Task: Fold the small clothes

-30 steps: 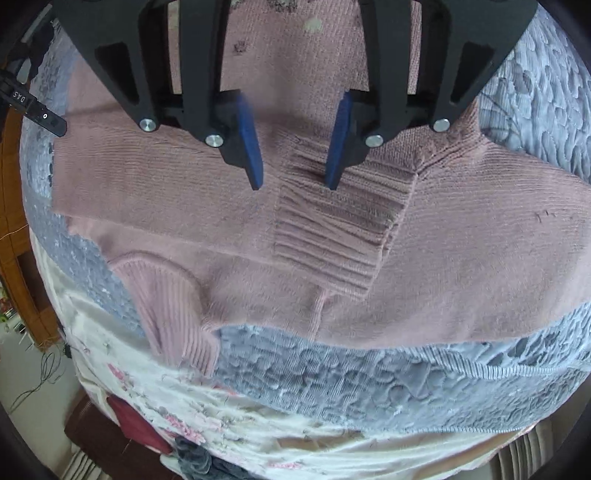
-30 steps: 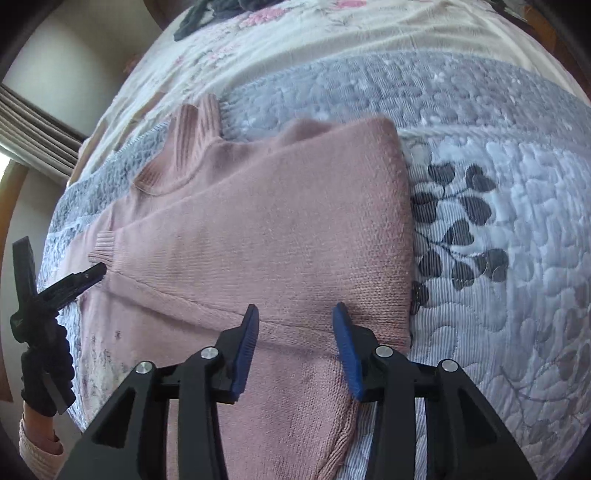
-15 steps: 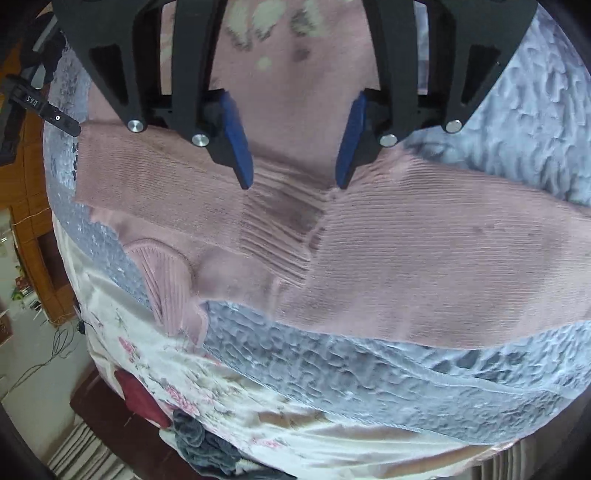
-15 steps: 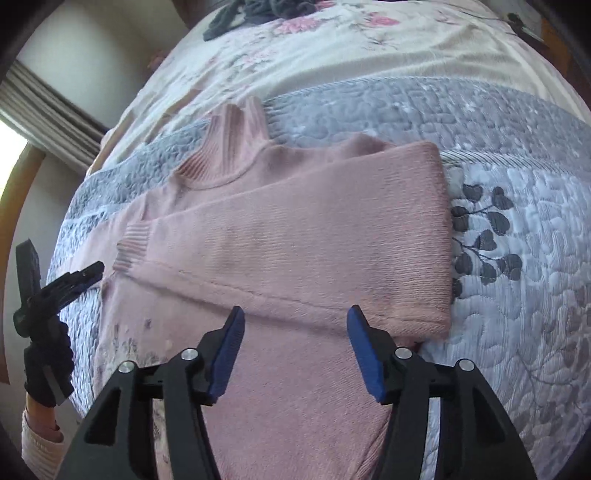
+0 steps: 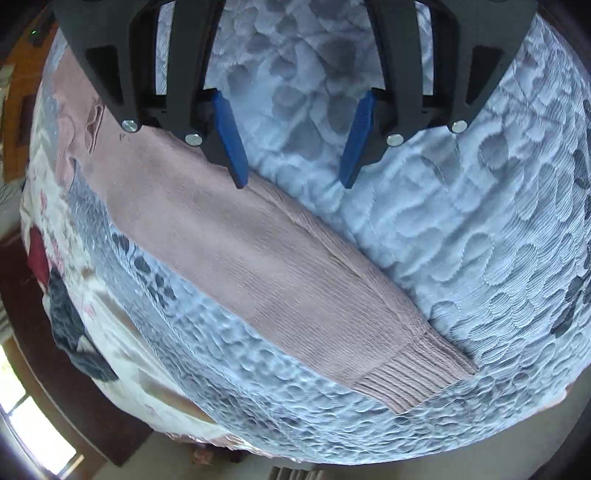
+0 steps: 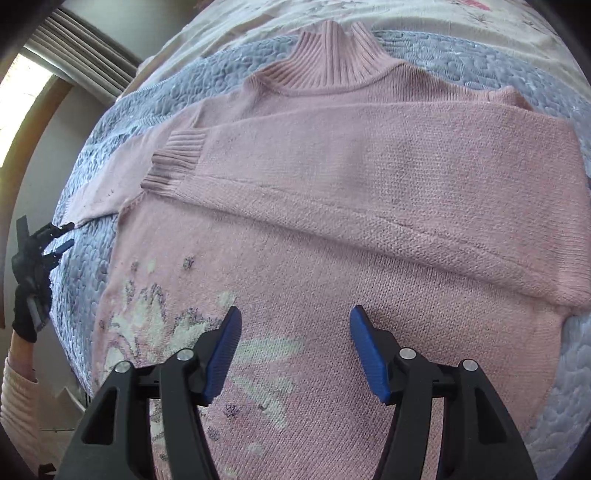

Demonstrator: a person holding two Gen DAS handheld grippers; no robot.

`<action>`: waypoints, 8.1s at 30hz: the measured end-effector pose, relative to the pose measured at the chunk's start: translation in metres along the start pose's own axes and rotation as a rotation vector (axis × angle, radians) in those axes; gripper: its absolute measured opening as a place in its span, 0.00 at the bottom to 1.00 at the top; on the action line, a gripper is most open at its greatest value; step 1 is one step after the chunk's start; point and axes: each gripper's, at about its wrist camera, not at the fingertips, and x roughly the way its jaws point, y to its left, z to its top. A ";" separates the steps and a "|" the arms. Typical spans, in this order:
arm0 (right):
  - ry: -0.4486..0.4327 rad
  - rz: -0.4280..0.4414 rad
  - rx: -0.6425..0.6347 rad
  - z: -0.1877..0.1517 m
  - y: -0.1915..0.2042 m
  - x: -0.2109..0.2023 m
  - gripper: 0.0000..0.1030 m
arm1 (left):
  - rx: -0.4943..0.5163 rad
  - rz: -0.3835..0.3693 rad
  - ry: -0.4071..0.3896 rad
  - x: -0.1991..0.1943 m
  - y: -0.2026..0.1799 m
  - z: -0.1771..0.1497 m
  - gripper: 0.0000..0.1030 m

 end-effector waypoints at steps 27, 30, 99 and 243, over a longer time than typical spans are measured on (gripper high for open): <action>-0.029 0.002 0.016 -0.003 -0.007 0.009 0.61 | -0.022 -0.111 -0.158 -0.001 -0.007 0.051 0.09; -0.035 0.001 0.018 -0.006 -0.007 0.005 0.61 | 0.034 -0.159 -0.169 -0.014 -0.029 0.040 0.09; 0.055 0.259 0.081 0.108 0.119 0.054 0.61 | 0.506 -0.104 0.071 0.057 -0.181 -0.090 0.28; -0.148 0.095 0.177 0.250 -0.106 0.043 0.44 | 0.847 -0.256 0.234 0.186 -0.484 -0.116 0.50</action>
